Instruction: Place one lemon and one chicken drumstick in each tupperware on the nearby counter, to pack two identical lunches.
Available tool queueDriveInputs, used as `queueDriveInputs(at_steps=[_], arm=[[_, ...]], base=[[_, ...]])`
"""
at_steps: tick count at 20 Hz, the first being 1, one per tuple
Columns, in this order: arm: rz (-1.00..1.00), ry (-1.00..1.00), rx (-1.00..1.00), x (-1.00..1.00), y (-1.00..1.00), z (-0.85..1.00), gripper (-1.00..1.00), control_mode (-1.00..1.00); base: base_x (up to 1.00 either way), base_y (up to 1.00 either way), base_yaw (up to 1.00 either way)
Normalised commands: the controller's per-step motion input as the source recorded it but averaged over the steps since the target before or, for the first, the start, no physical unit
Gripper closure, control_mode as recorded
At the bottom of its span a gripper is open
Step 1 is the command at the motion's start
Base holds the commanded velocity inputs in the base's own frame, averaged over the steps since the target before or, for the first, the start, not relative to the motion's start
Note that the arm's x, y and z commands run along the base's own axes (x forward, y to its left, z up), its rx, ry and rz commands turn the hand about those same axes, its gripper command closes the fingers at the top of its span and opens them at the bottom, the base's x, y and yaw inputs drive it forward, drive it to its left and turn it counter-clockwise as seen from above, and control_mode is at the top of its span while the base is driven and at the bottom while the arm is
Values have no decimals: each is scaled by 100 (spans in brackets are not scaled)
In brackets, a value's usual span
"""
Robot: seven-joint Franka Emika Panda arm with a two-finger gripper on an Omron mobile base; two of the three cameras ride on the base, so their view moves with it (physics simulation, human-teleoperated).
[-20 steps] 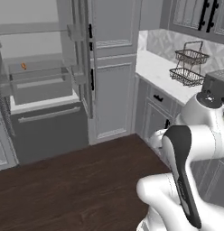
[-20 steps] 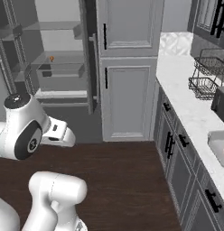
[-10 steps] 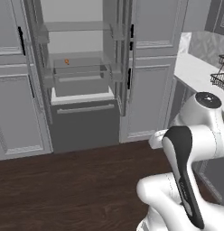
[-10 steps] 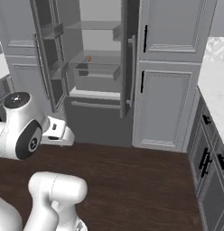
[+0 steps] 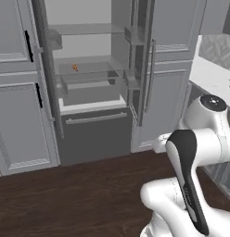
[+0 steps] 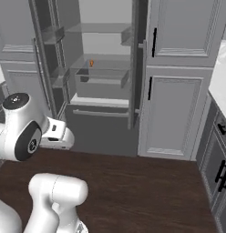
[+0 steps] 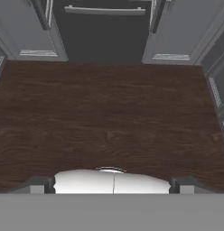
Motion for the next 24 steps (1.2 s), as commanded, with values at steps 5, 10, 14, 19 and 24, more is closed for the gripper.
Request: queueDriveInputs(at_steps=[5,10,14,19,24], arm=[[0,0,0,0,0,0,-100,100],[0,0,0,0,0,0,-100,100],[0,0,0,0,0,0,-100,100],[0,0,0,0,0,0,-100,100],[0,0,0,0,0,0,-100,100]], base=[[80,28,-2],[92,16,0],[73,33,0],[60,38,0],[63,17,4]])
